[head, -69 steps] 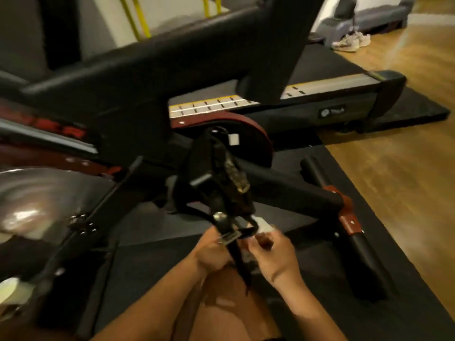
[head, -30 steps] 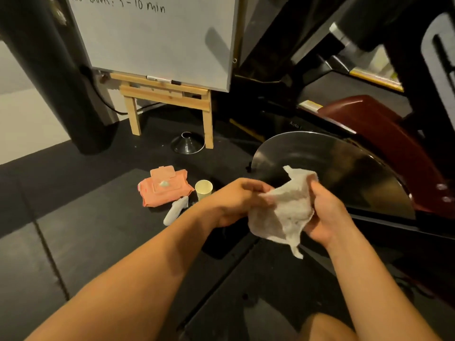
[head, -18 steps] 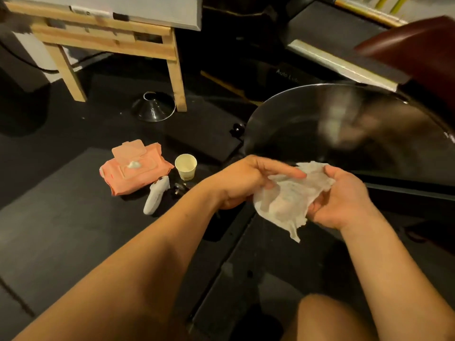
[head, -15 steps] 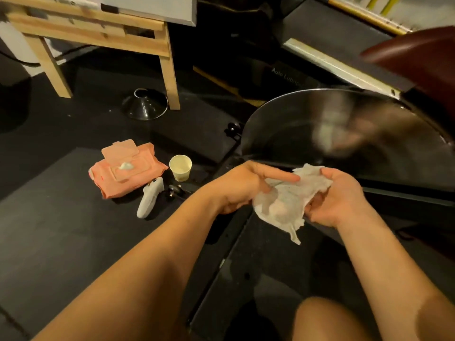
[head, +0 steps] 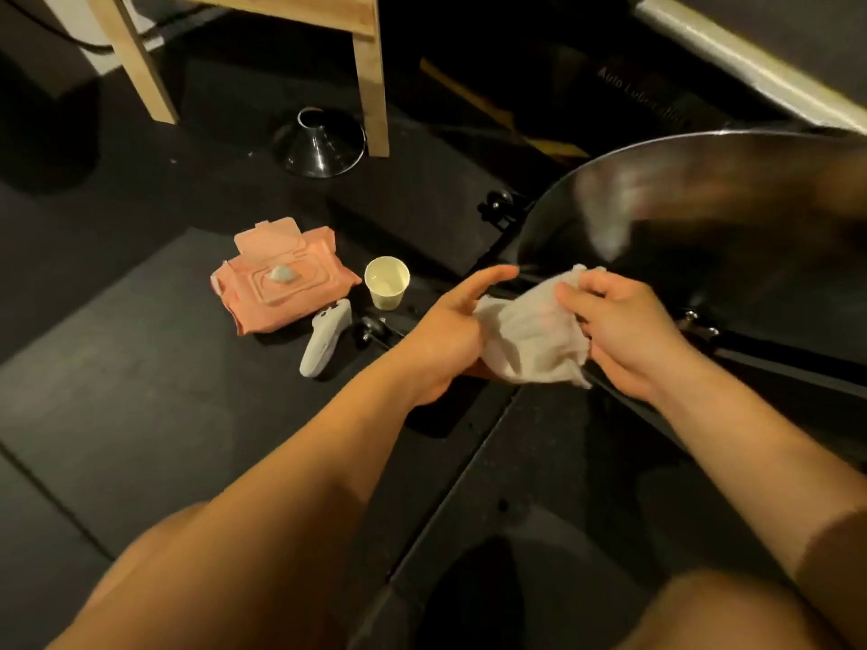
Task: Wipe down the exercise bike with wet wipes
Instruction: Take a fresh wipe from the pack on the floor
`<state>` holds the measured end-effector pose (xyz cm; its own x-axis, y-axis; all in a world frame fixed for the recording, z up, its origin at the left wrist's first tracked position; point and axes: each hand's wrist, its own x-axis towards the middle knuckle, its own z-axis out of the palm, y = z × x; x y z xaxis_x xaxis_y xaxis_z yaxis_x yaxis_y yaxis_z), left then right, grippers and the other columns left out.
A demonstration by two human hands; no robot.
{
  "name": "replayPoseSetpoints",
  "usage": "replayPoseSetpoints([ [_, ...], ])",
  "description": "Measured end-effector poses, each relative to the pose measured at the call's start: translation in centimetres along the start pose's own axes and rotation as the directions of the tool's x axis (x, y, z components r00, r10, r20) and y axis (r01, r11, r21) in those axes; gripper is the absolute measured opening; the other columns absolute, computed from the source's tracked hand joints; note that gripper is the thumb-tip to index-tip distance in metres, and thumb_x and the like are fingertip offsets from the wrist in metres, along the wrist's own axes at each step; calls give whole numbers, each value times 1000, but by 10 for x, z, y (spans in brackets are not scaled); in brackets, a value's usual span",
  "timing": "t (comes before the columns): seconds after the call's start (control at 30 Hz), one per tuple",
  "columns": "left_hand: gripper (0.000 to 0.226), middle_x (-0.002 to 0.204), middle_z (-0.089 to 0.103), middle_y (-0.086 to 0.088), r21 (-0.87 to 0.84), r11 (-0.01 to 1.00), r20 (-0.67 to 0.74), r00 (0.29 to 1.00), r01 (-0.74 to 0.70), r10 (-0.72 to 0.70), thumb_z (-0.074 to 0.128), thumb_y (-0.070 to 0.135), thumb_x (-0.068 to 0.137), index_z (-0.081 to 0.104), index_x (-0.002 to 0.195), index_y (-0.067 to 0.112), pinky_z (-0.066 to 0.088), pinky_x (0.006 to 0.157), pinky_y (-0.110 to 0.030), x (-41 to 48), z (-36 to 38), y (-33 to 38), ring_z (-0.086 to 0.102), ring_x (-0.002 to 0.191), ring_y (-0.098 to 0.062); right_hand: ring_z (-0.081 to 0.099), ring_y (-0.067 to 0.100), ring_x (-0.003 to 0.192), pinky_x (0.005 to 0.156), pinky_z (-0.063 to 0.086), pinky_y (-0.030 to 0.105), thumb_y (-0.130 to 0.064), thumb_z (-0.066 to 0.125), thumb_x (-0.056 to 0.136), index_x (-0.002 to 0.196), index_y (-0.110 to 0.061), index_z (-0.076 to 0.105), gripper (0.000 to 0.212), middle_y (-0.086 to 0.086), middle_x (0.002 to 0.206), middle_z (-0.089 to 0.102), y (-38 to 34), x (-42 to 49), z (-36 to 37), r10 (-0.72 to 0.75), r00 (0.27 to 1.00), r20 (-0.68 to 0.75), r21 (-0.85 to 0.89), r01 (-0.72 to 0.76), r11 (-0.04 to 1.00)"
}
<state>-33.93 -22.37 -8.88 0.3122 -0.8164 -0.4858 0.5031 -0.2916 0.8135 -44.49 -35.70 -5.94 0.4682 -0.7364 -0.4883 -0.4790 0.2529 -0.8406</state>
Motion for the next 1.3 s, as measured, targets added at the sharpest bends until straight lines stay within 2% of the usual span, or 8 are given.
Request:
replayPoseSetpoints([
  [0.23, 86, 121, 64, -6, -124, 992, 109, 994, 34, -20, 63, -8, 87, 32, 144, 49, 54, 95, -46, 5, -25, -15, 66, 108, -24, 72, 24, 85, 79, 59, 49, -13, 65, 90, 102, -20, 65, 13, 9, 93, 74, 2, 18, 7, -153, 967, 203, -371, 220, 902],
  [0.4, 23, 94, 71, 2, 459, 881, -103, 978, -114, 180, 77, 20, 84, 72, 106, 23, 53, 86, -27, 4, -16, -39, 67, 91, -15, 60, 31, 72, 71, 51, 41, -8, 63, 90, 120, -62, 38, 67, 34, 88, 62, 16, 18, -10, -188, 914, 359, -370, 325, 870],
  [0.6, 26, 127, 47, 0, 767, 640, -196, 933, -46, 301, 72, 13, 82, 72, 109, 12, 40, 104, -27, -1, -12, -80, 45, 122, -15, 66, 3, 77, 70, 47, 19, -17, 83, 73, 83, -35, 71, 24, -7, 83, 71, 42, 10, -24, 29, 876, 482, -654, 338, 677],
  [0.8, 15, 89, 71, -8, 524, 851, -298, 935, -8, 193, 55, 9, 85, 68, 88, 15, 53, 75, -34, -4, -21, -85, 66, 86, -21, 67, 19, 82, 76, 55, 36, -5, 69, 86, 82, -12, 66, 8, 7, 88, 69, 81, 26, -12, 45, 905, 423, -335, 111, 936],
  [1.03, 26, 103, 65, 0, 486, 863, -572, 796, 137, 196, 65, 21, 89, 56, 114, 22, 50, 98, -47, 33, -90, -107, 64, 105, -27, 71, 25, 86, 76, 60, 45, -31, 72, 86, 107, -13, 59, 31, 12, 101, 70, 109, 82, 53, 157, 979, 126, -255, -121, 959],
  [1.13, 65, 154, 34, -6, 795, 538, -425, 890, 281, 163, 62, 25, 91, 34, 150, 18, 32, 115, -45, 21, -85, -133, 36, 140, -28, 59, 25, 110, 84, 54, 41, -43, 64, 87, 120, -19, 59, 41, 2, 117, 63, 123, 88, 45, -344, 923, 175, -853, 316, 415],
  [1.2, 79, 164, 12, -4, 862, 427, -352, 929, 274, 114, 58, 25, 93, 13, 157, 18, 19, 121, -44, 15, -76, -147, 16, 150, -26, 48, 25, 125, 90, 52, 43, -29, 59, 91, 129, -16, 57, 40, 4, 134, 54, 126, 89, 54, -581, 675, 455, -769, 626, 126],
  [1.3, 79, 165, 5, -3, 873, 415, -333, 934, 255, 128, 55, 23, 95, 7, 158, 19, 12, 123, -43, 12, -75, -153, 7, 152, -23, 22, 25, 146, 117, 27, 43, -29, 45, 98, 147, -15, 38, 51, 7, 157, 29, 119, 101, 83, -411, 482, 774, -568, 815, -115],
])
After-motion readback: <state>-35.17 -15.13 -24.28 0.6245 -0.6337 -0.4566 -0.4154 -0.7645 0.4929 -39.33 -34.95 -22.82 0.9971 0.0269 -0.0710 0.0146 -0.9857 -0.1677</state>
